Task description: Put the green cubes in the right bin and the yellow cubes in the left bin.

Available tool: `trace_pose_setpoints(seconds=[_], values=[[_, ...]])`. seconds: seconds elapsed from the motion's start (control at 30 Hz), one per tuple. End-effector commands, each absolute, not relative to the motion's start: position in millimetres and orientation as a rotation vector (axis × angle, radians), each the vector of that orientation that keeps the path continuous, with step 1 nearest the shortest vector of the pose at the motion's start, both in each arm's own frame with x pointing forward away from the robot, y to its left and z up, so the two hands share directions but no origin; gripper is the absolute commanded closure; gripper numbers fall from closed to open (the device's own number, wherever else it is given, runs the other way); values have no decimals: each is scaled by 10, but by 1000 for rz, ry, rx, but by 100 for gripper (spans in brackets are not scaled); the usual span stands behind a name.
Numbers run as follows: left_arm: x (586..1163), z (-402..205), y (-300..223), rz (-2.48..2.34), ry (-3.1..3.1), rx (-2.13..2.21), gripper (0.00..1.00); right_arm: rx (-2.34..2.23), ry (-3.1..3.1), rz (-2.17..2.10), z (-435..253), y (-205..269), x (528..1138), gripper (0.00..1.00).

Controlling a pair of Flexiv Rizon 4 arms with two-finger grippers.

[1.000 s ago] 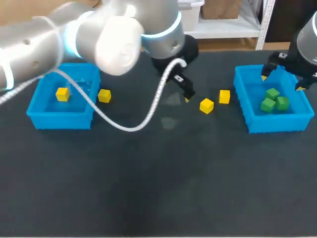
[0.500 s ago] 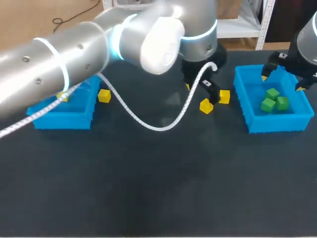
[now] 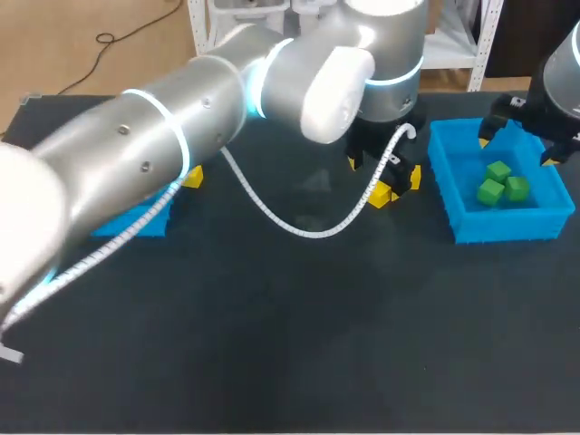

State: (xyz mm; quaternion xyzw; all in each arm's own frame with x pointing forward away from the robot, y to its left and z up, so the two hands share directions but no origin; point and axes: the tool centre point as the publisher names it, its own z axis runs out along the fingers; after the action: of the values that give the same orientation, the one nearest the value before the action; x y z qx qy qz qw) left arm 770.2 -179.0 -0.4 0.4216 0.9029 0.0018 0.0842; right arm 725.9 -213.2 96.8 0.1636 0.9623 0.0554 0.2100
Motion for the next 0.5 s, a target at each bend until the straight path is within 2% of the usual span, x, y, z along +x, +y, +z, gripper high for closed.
trace_pose_setpoints(seconds=[0.03,0.07,0.1,0.13,0.17,0.2,0.5], values=[[7774,-85,-1852,154,2852,1313,0,456,2668,152,964,-2135,7237,0],[7772,-92,-1842,142,2865,1307,1,456,2668,152,964,-2135,7237,0],[7771,-96,-1826,153,2879,1311,48,456,2668,152,964,-2135,7237,0],[7768,-109,-1813,154,2892,1307,66,456,2668,152,964,-2135,7237,0],[7764,-117,-1804,153,2895,1313,89,456,2668,152,964,-2135,7237,0],[7756,-125,-1795,147,2897,1325,100,456,2668,152,964,-2135,7237,0],[7696,-48,-1650,23,2942,1323,100,456,2668,152,964,-2135,7237,0]])
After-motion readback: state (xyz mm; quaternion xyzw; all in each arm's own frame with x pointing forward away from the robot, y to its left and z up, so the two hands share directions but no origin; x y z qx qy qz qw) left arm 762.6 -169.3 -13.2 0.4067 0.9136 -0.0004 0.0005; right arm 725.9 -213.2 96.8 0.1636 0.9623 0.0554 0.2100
